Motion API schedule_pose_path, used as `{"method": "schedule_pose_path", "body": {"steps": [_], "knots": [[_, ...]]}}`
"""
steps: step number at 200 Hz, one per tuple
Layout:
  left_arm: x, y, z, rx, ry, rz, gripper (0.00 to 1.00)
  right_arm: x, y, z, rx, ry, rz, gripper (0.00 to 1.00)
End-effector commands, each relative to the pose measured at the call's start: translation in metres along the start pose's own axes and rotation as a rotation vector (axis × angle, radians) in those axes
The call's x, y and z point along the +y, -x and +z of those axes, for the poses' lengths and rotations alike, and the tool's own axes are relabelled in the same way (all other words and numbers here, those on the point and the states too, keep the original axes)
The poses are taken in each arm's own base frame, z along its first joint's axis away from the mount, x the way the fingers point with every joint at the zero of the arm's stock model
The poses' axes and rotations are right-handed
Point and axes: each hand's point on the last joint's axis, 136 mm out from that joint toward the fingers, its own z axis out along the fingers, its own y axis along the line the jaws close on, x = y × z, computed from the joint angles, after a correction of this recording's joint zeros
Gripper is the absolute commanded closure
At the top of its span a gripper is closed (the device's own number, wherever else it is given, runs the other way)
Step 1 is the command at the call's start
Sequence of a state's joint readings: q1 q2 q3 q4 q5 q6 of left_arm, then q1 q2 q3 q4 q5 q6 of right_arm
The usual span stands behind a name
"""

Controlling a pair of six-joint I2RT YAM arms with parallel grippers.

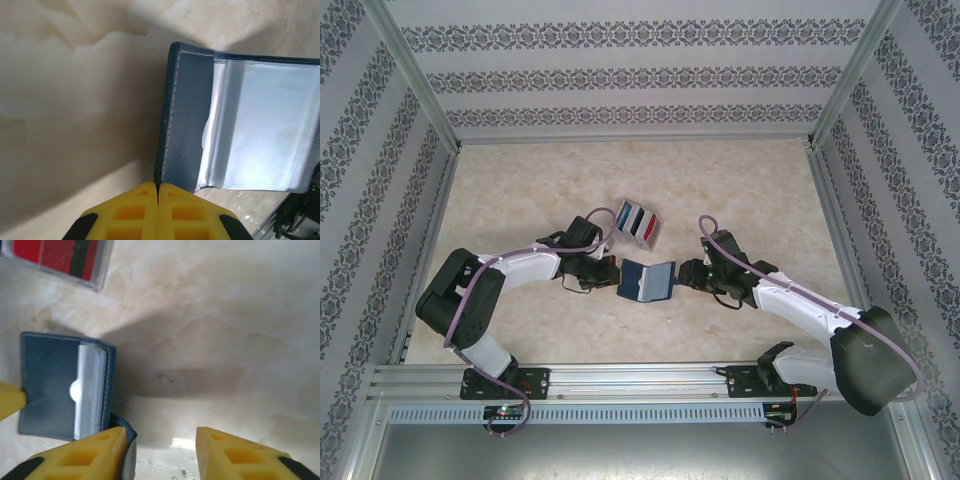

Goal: Put the credit cards into the card holder

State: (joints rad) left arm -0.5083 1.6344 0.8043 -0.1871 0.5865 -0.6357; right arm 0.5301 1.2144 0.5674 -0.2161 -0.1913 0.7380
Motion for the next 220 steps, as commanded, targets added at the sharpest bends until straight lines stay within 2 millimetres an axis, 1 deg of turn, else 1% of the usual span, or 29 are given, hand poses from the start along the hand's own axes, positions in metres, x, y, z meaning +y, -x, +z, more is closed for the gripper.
{"method": "schedule_pose_path", "body": {"steps": [1, 24, 53, 64, 81, 95, 123, 151, 186, 220], "knots": [[0.002, 0.002, -0.001, -0.035, -0.017, -0.046, 1.00, 0.021, -0.009, 0.004, 0.042, 0.125, 0.008, 0.54], [0.004, 0.001, -0.002, -0.035, -0.006, -0.049, 1.00, 0.027, -0.007, 0.001, 0.026, 0.171, 0.011, 0.48], [0.001, 0.001, -0.002, -0.034, -0.022, -0.051, 1.00, 0.046, -0.007, -0.003, 0.037, 0.263, -0.014, 0.37], [0.000, 0.002, -0.004, -0.041, -0.020, -0.052, 1.00, 0.047, -0.006, -0.002, 0.040, 0.257, -0.017, 0.35], [-0.005, 0.004, -0.008, -0.054, -0.033, -0.052, 1.00, 0.044, -0.008, 0.004, 0.058, 0.234, -0.018, 0.35], [-0.007, 0.006, -0.010, -0.062, -0.036, -0.045, 1.00, 0.040, -0.012, 0.014, 0.087, 0.214, -0.011, 0.39], [-0.004, 0.005, -0.011, -0.057, -0.020, -0.049, 1.00, 0.029, -0.020, 0.029, 0.131, 0.156, 0.007, 0.59], [0.000, 0.002, -0.008, -0.051, -0.011, -0.055, 1.00, 0.026, -0.025, 0.035, 0.144, 0.136, 0.001, 0.63], [0.006, -0.001, -0.003, -0.043, -0.007, -0.069, 1.00, 0.025, -0.024, 0.036, 0.136, 0.131, 0.002, 0.71], [0.009, -0.002, -0.002, -0.044, 0.006, -0.073, 1.00, 0.034, -0.021, 0.030, 0.124, 0.171, -0.002, 0.70]]}}
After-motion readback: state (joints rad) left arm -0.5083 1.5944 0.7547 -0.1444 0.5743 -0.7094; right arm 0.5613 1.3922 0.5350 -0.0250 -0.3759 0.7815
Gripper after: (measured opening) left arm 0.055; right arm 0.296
